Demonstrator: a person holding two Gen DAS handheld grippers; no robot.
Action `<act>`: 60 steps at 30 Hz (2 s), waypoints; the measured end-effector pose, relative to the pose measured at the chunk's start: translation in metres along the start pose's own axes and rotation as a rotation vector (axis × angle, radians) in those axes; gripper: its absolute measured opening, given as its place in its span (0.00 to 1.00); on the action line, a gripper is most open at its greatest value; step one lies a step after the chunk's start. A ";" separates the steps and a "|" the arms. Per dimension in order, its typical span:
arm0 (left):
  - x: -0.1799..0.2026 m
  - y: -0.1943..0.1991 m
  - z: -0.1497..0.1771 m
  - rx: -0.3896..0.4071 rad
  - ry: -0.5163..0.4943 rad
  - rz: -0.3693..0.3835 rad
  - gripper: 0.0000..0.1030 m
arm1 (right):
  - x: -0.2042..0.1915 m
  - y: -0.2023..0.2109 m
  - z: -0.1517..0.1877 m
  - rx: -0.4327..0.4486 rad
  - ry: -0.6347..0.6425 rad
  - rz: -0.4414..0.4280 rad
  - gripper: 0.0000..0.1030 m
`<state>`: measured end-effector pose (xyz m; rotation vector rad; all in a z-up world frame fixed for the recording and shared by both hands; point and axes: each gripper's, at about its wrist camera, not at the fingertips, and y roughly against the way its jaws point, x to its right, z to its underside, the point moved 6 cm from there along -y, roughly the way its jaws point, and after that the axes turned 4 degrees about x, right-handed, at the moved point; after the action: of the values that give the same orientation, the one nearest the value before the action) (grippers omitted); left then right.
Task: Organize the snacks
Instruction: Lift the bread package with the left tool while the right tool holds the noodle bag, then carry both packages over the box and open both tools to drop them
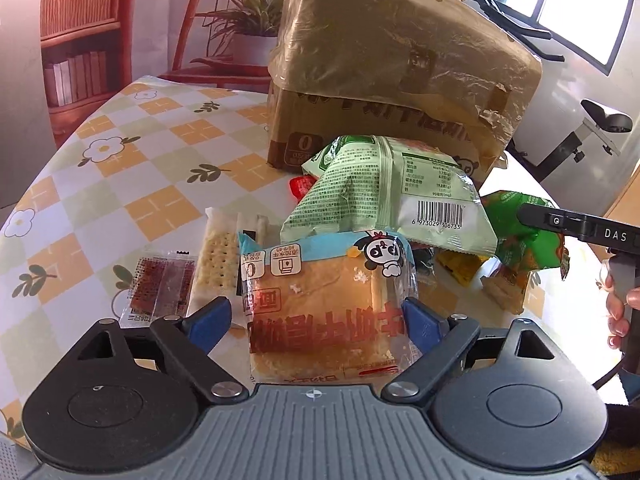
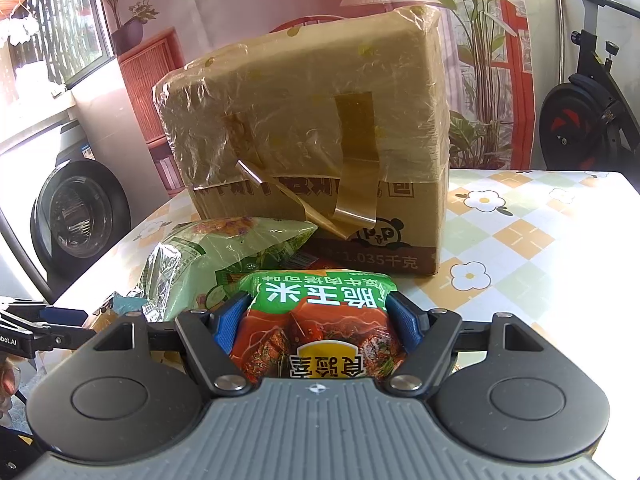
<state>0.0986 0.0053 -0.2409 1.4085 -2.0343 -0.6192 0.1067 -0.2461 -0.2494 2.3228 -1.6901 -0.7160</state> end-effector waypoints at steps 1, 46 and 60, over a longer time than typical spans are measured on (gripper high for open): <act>-0.001 -0.003 0.001 -0.008 0.000 -0.011 0.91 | 0.000 0.000 0.000 0.000 0.000 0.000 0.73; 0.083 0.075 -0.174 0.484 -0.202 0.005 0.71 | -0.025 0.078 -0.151 0.407 0.087 -0.077 0.73; 0.098 -0.028 -0.285 0.416 -0.198 -0.098 0.74 | -0.009 -0.046 -0.212 0.379 0.229 0.093 0.75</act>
<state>0.2870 -0.1098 -0.0343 1.7505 -2.3590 -0.4012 0.2448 -0.2506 -0.0818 2.4233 -1.9429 -0.1083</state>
